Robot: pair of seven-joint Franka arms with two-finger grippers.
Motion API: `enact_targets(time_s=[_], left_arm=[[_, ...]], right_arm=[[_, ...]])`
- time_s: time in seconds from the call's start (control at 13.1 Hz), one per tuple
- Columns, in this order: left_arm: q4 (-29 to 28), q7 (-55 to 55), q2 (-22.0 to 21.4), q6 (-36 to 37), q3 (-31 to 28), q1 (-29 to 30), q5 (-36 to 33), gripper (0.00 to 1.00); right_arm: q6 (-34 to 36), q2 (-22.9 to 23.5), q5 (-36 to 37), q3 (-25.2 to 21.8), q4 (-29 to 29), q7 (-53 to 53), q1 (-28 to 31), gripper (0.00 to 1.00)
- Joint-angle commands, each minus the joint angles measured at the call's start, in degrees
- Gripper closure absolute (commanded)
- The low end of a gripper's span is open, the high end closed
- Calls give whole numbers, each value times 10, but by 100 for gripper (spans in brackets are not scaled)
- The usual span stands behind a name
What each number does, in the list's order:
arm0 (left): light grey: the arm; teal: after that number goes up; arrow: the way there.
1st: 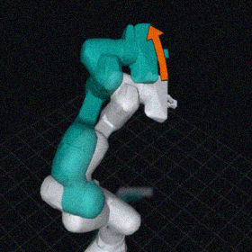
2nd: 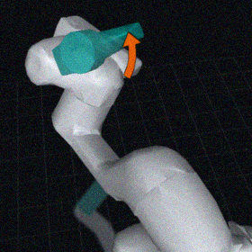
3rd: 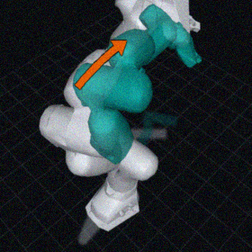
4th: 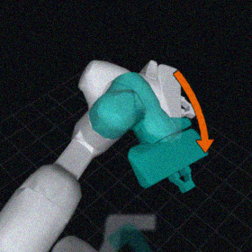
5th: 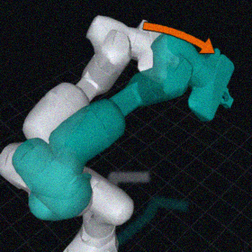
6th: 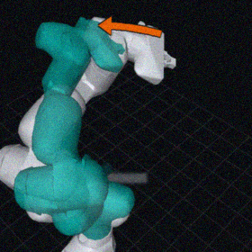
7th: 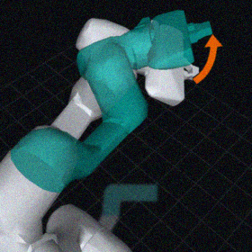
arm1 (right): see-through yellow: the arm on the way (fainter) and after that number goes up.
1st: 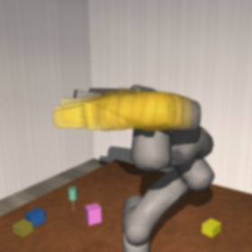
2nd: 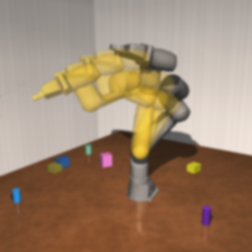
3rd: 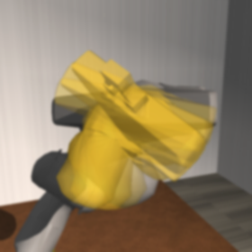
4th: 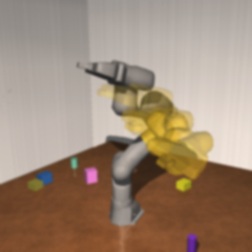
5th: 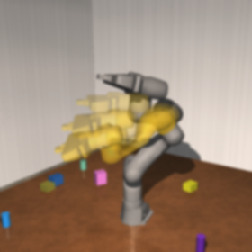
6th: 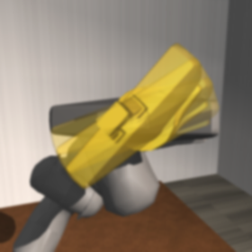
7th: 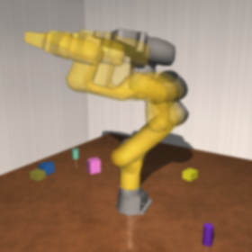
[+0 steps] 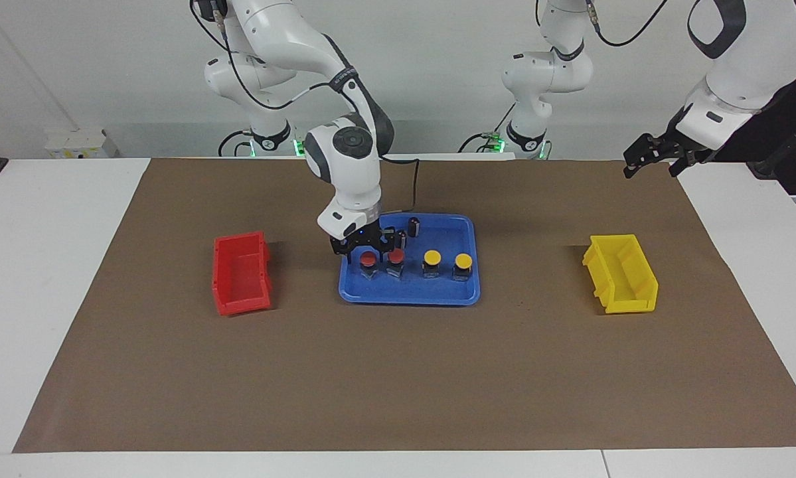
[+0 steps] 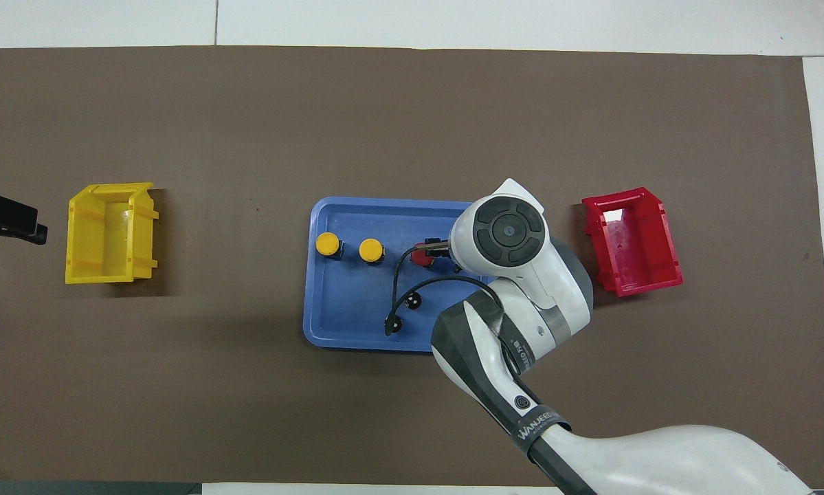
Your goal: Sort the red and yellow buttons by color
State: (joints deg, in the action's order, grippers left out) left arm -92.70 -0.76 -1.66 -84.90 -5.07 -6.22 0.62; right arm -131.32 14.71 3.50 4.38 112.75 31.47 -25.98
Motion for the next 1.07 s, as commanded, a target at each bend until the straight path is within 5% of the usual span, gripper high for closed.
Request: enact_targets(time_s=[0.0,0.23,0.46,0.69,0.99], left_arm=[[-31,51,-20,-53,9,-12,-12,0],[-46,108,-15,-95,16,-56,-11,0],[-94,272,16,-201,17,-167,-11,1],[-103,362,85,-273,17,-234,-7,6],[-177,384,103,-380,18,-262,9,31]], right_arm=[[-9,-3,6,0,9,2,0,51],[13,1,7,-1,-11,0,1,74],[102,-13,28,-3,-66,-34,39,75],[187,-87,23,-3,-61,-158,127,74],[210,-120,20,-3,-23,-328,231,74]])
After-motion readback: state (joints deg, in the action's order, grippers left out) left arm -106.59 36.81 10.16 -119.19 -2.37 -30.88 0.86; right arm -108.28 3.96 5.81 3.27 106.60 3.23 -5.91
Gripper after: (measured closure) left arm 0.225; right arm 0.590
